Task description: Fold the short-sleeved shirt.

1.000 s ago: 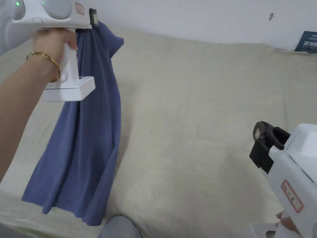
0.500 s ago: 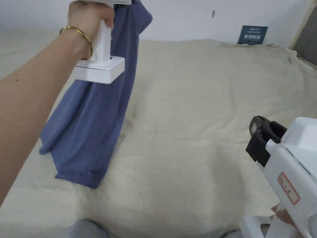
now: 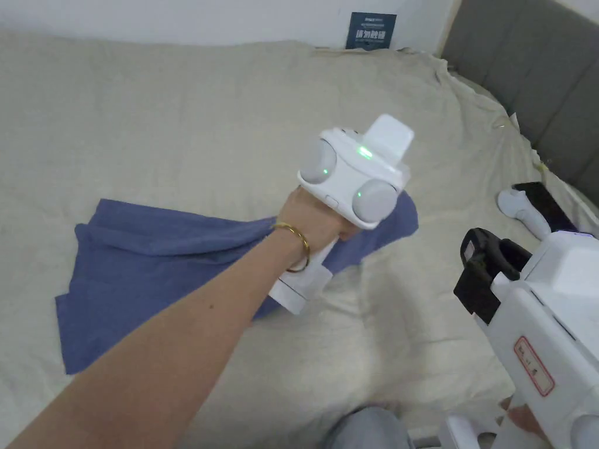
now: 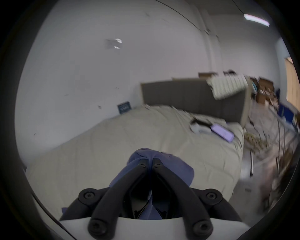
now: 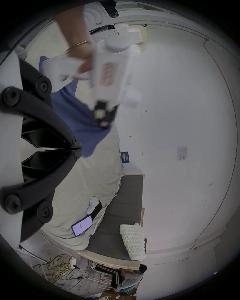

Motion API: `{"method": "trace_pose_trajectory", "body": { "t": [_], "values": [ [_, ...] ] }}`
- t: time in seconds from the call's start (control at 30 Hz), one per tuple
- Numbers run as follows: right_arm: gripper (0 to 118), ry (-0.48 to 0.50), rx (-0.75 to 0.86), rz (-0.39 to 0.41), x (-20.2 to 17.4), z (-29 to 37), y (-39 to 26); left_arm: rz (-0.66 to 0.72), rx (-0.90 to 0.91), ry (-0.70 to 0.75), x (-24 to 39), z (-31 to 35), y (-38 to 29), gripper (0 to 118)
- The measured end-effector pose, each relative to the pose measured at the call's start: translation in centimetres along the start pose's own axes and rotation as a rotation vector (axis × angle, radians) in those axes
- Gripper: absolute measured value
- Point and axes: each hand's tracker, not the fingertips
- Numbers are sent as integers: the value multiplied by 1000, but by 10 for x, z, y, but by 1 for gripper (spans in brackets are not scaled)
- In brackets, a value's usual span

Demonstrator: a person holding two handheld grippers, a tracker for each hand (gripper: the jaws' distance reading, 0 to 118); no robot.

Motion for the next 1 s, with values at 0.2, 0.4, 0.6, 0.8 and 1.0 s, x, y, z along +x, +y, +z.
{"method": "trace_pose_trajectory", "body": {
  "t": [0.2,0.4,0.6,0.8,1.0],
  "values": [
    [0,-30,-30,-16,9,-3,-10,-115,-192,-138,69,-46,-49,40],
    [0,-19,-54,-35,10,-8,-15,149,-236,-208,51,-40,-48,116],
    [0,9,-36,-24,3,-18,-4,416,-72,-77,-45,8,-23,116],
    [0,51,2,22,-14,-34,16,481,121,201,-128,95,-30,117],
    [0,99,33,45,-36,-44,29,475,198,490,-164,177,-76,116]
  ]
}}
